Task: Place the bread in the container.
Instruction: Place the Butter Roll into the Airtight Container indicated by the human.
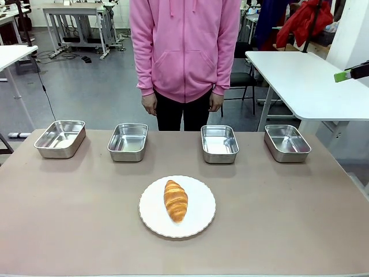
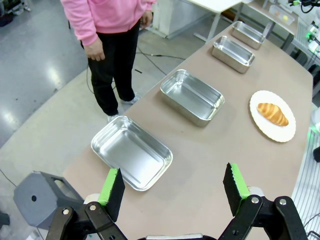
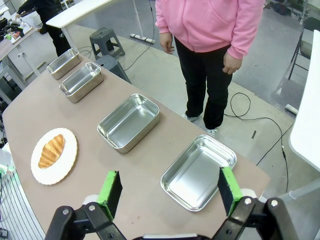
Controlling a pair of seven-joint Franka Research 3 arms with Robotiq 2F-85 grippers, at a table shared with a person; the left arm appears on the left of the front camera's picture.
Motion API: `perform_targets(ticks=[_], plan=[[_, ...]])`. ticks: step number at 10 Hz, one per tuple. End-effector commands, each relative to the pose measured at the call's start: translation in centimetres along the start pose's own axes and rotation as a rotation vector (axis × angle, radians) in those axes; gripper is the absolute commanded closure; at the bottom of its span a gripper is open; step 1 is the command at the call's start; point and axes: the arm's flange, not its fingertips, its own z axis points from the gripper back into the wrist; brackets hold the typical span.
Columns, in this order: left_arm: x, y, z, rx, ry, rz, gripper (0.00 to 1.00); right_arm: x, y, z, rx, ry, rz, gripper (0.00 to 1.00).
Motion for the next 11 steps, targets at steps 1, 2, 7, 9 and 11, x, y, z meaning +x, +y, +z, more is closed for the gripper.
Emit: perform_targets(ticks=[1,2,7,9,11], plan=[[0.06,-0.13,0.19,-0.002,-0.003,-0.010,0.00,0.00,0.16,-0.02,0.003,-0.005,0.004,0.00],[0.06,-0.13,0.19,-0.002,-0.003,-0.010,0.00,0.00,0.16,-0.02,0.003,-0.005,0.004,0.00],[0.06,-0.13,0.19,-0.002,-0.003,-0.010,0.00,0.00,0.16,-0.02,0.003,-0.005,0.004,0.00],[0.06,-0.13,0.19,-0.002,-0.003,-0.010,0.00,0.00,0.16,-0.02,0.003,-0.005,0.004,0.00],[0.06,-0.13,0.19,-0.002,-0.003,-0.010,0.00,0.00,0.16,-0.02,0.003,-0.005,0.004,0.00]])
